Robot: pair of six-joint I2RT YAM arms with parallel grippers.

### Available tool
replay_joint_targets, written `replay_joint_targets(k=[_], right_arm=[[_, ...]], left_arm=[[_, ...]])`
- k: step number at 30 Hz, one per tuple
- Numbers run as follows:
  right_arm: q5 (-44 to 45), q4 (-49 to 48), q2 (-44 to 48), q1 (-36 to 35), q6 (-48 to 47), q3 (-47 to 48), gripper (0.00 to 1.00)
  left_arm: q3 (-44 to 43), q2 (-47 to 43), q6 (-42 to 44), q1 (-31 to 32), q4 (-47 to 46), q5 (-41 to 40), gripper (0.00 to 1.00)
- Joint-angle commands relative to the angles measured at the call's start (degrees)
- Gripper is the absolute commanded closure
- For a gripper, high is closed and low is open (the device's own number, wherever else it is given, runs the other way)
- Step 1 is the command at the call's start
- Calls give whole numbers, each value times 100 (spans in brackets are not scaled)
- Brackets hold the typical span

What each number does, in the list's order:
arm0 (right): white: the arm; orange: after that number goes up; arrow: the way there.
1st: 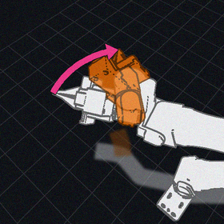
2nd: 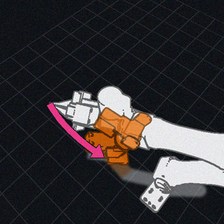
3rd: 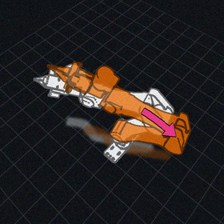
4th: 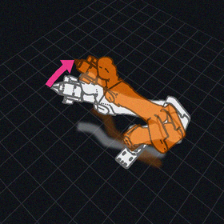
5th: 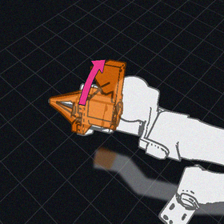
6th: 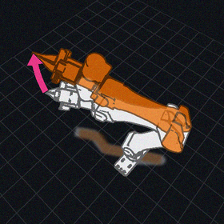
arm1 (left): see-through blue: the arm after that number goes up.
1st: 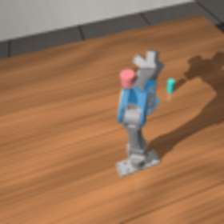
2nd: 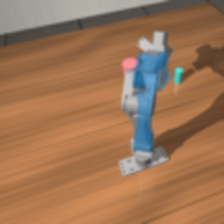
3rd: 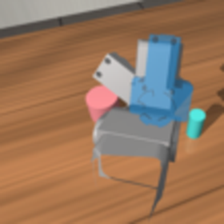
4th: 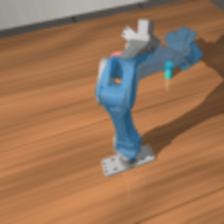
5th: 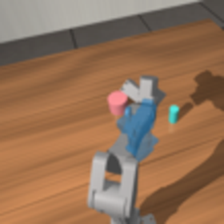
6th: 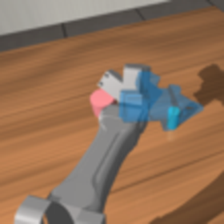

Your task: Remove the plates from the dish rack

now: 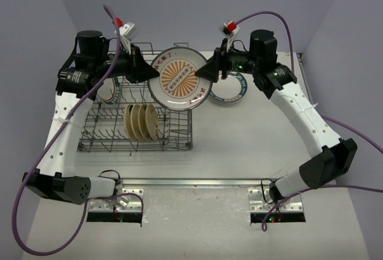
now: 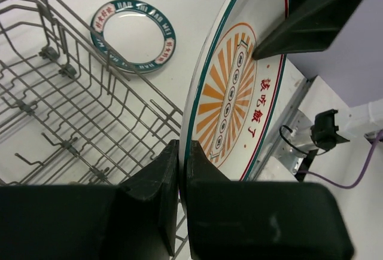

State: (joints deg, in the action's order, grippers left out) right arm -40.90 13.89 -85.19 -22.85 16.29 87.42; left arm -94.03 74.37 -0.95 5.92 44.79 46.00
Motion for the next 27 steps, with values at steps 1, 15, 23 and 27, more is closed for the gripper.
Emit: replay_joint_targets(k=[1,15,23,27], right_arm=[[135,-66,-132,-62,-275,190,62],[-33,-2,-482,2056,1289,52,100],[339,331,-1831,2869,1249,217,100],[248,420,-2567,2891,1410,499,100]], left_arm=[[-19,-133,-52,111,-231,364,100],[-123,-150,-400,26,-364,-3760,0],[-19,-18,-573,-71,-450,-4982,0],[19,65,-626,-150,-413,-5019,0]])
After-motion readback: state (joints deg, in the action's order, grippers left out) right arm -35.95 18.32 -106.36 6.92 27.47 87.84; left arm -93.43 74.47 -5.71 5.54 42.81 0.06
